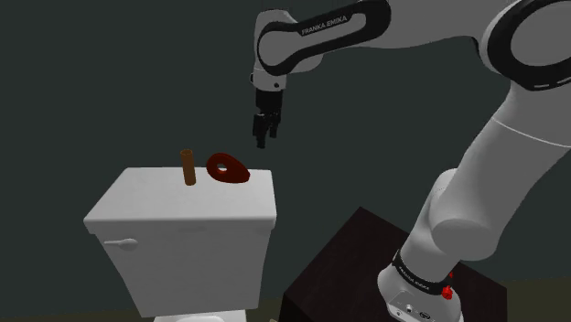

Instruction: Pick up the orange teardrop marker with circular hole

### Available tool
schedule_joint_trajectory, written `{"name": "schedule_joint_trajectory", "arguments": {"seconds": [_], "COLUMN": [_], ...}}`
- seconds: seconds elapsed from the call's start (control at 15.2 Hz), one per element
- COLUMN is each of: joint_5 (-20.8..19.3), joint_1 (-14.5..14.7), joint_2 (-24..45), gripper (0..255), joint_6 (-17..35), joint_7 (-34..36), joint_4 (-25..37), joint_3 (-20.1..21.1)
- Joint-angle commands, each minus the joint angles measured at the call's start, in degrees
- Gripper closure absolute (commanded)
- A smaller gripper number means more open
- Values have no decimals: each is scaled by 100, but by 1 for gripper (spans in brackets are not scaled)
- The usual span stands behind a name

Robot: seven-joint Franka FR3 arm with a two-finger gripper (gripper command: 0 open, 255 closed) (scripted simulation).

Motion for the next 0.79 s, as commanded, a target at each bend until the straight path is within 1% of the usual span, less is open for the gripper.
{"name": "schedule_joint_trajectory", "arguments": {"seconds": [0.0, 0.33, 0.59, 0.73], "joint_5": [-42, -198, -364, -367], "joint_1": [67, 219, 363, 364], "joint_2": [460, 1524, 2376, 2421], "gripper": [0, 0, 0, 0], "joint_6": [105, 204, 175, 312], "joint_7": [-146, -483, -721, -720], "joint_4": [358, 1329, 2213, 2121], "joint_3": [62, 210, 327, 324]}}
